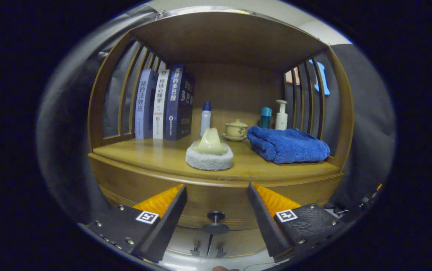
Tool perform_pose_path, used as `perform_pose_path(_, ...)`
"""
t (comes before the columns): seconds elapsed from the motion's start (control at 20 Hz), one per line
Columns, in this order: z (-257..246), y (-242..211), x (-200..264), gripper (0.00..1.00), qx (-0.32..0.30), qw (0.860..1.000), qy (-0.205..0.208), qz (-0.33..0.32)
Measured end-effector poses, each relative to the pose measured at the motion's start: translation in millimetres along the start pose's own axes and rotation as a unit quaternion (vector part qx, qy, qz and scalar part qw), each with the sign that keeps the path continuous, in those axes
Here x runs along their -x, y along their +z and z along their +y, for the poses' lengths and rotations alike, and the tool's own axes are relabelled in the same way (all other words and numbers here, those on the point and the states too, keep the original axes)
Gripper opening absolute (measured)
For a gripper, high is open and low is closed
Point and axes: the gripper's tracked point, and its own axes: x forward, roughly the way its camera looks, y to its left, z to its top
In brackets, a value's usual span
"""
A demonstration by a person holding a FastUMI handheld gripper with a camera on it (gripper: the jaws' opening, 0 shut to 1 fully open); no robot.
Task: Pull open the drawer, take out the items inside it, and place them on the countertop above the cabinet.
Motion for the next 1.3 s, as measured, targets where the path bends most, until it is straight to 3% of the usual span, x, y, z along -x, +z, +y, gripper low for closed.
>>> perform_pose_path(0.15, -33.5, 38.5, 17.9, 0.97, 0.024, 0.999, -0.008, -0.041)
perform_pose_path(0.4, -119.8, 92.3, 61.5, 0.97, 0.011, 0.995, -0.026, -0.091)
perform_pose_path(0.8, -257.7, 134.8, 111.1, 0.97, 0.028, 0.985, -0.040, -0.168)
perform_pose_path(1.0, -282.3, 116.9, 120.7, 0.97, 0.057, 0.982, 0.007, -0.180)
perform_pose_path(1.15, -278.4, 67.6, 121.3, 0.97, 0.037, 0.988, 0.079, -0.125)
perform_pose_path(1.3, -296.2, 15.6, 118.9, 0.97, -0.002, 0.994, 0.093, -0.056)
